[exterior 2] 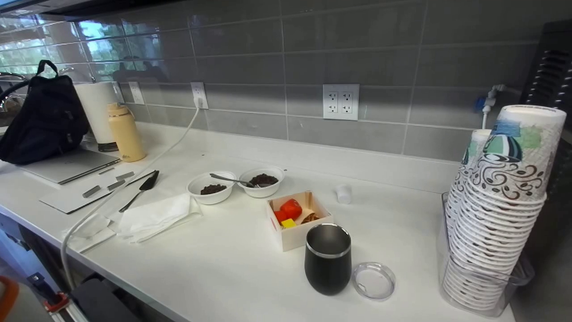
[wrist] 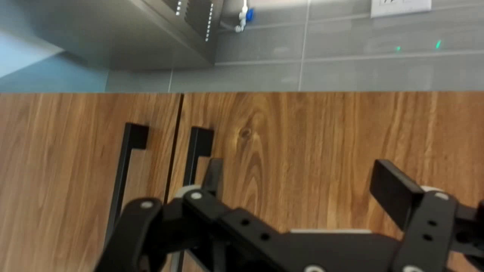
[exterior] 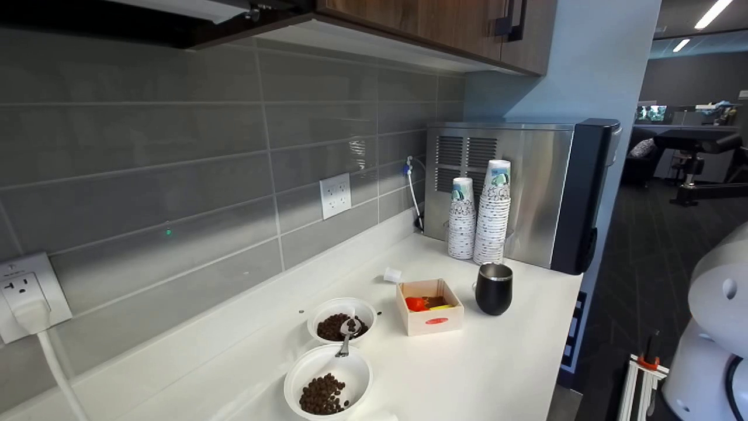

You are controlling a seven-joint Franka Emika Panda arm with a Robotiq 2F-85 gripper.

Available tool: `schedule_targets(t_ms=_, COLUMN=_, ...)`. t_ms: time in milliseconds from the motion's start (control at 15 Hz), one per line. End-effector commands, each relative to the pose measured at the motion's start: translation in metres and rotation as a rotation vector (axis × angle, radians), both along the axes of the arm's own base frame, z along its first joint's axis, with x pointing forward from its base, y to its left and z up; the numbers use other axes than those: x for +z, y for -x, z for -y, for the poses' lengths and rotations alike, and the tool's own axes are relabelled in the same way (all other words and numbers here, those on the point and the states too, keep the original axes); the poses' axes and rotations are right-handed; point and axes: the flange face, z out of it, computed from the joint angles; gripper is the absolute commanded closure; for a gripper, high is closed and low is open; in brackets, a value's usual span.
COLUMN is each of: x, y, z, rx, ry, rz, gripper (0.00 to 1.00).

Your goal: Open the left door of the cabinet above the black thermos then close it.

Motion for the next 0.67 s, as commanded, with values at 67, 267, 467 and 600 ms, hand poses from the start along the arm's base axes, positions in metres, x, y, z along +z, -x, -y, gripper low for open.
schedule_targets(t_ms=67, x=0.013, y=-0.018, z=0.015, rx=-0.107, ry=0.086, rz=0.205, gripper=0.00)
schedule_targets(t_ms=267, x=0.013, y=-0.027, z=0.030, rx=-0.180, ry=0.144, rz=0.320, gripper=0.00)
schedule_targets(t_ms=467, x=0.007, y=-0.034, z=0.046, rx=-0.258, ry=0.197, rz=0.391, gripper=0.00)
schedule_targets(t_ms=600, x=0.002, y=-0.041, z=0.055, rx=-0.297, ry=0.228, rz=0.409, gripper=0.00)
